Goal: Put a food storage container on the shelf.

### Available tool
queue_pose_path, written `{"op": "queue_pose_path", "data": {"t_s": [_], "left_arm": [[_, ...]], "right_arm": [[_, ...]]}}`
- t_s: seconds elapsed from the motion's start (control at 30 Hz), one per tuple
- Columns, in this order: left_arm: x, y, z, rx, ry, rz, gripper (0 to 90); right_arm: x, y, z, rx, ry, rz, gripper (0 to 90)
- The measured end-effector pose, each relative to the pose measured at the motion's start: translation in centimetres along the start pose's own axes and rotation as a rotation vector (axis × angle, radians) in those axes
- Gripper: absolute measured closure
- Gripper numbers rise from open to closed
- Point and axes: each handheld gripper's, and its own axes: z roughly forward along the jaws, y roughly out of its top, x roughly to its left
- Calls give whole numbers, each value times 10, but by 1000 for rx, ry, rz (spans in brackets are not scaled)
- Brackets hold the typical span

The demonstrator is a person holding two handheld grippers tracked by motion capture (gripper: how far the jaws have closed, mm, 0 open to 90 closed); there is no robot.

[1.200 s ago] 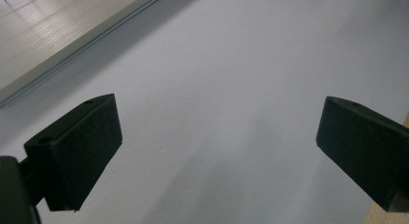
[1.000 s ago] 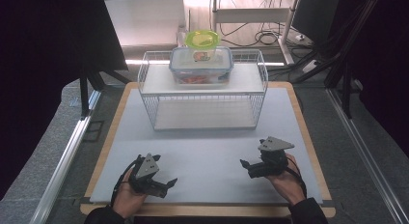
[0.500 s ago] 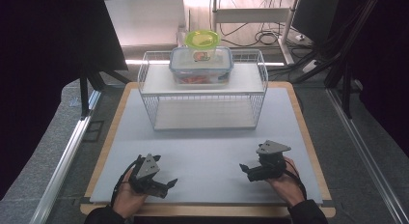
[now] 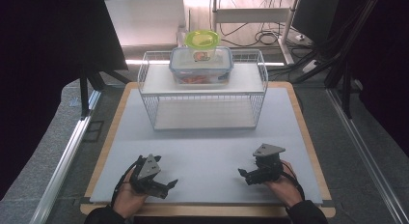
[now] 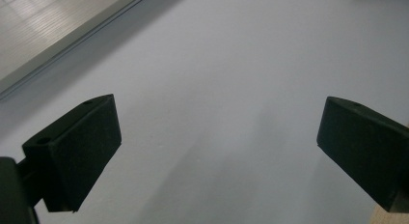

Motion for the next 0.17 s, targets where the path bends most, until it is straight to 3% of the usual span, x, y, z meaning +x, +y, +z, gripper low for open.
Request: {"op": "queue_pose_path", "data": {"t_s": [0.17], "left_arm": [[0, 1, 0, -3, 1, 0, 14]], "right_arm": [[0, 0, 1, 3, -4, -2, 0]]}}
